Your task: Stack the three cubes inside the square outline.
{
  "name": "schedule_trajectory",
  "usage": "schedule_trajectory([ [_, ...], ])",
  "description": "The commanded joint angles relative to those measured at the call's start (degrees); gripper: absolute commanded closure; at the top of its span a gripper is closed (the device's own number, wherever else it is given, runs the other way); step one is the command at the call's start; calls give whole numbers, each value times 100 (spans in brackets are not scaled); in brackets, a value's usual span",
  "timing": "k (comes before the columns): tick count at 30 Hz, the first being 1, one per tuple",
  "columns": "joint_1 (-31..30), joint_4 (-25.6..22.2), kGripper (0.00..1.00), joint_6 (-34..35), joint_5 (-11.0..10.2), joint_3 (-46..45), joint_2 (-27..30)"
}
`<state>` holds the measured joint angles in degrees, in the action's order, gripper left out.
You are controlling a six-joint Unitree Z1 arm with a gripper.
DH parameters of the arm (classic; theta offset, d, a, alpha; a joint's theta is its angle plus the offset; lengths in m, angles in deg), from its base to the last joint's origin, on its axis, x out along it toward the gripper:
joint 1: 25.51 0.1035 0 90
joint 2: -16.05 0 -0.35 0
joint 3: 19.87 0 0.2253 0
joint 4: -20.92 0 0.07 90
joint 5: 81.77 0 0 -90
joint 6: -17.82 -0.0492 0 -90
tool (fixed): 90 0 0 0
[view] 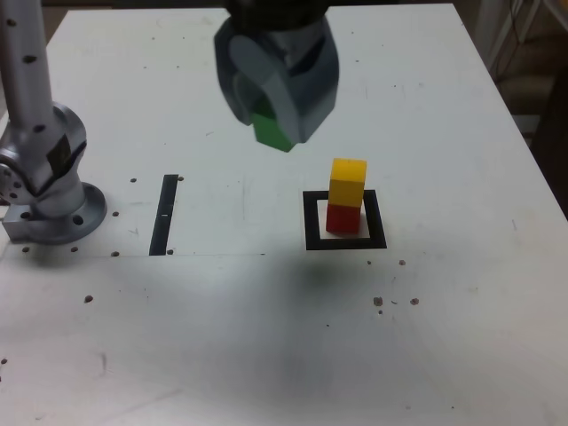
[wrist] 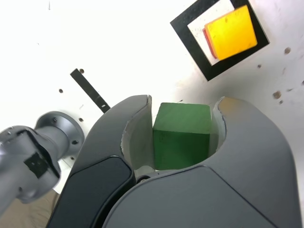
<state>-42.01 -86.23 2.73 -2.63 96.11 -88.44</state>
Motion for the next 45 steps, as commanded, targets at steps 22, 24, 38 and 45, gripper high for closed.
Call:
schedule_trajectory([
  [22, 1026, -130, 71, 788, 726, 1343, -1025],
  [24, 1092, -130, 71, 788, 753, 1283, -1067],
  [38, 1295, -125, 71, 723, 848, 1175, -1404],
  [45, 1310, -107, 71, 689, 850, 1192, -1507],
])
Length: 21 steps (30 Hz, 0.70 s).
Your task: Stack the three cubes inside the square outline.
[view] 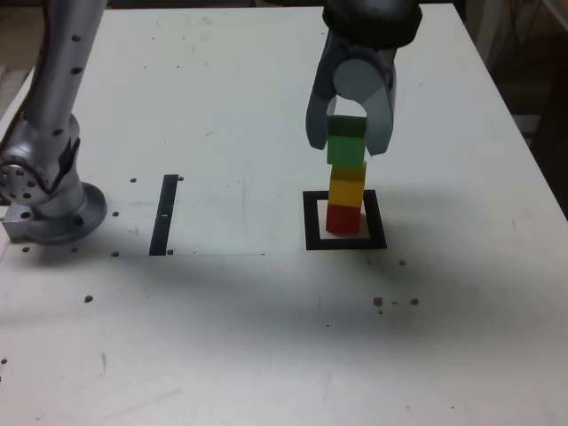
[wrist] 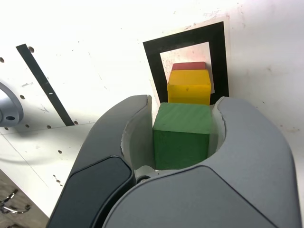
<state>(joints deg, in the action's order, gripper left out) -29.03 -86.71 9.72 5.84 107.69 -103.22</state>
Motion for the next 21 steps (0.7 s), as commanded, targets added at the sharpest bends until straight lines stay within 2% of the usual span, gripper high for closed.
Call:
schedule_trajectory([
  [1, 16, -54, 71, -12, 4, 35, -39],
  [15, 56, -3, 68, -48, 24, 48, -171],
  [17, 62, 5, 55, -62, 23, 46, -178],
  [21, 88, 20, 12, -92, 19, 20, -198],
])
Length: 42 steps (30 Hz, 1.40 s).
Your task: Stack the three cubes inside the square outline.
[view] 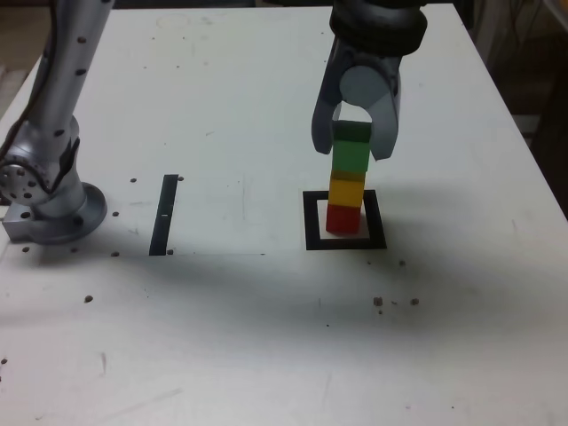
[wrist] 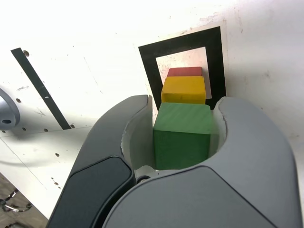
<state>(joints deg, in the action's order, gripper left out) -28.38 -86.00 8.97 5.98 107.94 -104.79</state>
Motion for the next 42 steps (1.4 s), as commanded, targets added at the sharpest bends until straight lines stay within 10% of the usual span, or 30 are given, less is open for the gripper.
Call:
schedule_trajectory([
  [1, 29, -48, 6, -20, 5, -13, -44],
  [20, 50, -49, 1, -34, -57, -134, 117],
  [42, 125, 11, 0, 205, -599, -1737, 1896],
])
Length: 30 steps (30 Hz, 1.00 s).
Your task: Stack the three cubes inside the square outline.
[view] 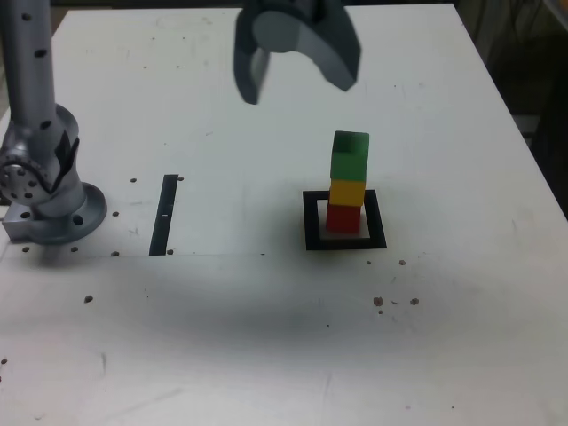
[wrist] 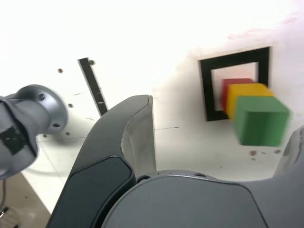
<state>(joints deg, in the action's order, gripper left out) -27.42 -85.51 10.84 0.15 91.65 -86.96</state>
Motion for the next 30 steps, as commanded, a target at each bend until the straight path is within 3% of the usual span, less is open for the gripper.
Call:
schedule_trajectory([
  [1, 45, -20, 0, 36, -23, -282, 192],
  [8, 68, 261, 0, 193, -67, -1384, 670],
  [15, 68, 801, 0, 348, 36, -2380, 1089],
  [30, 68, 2025, 0, 562, 226, -3997, 1353],
])
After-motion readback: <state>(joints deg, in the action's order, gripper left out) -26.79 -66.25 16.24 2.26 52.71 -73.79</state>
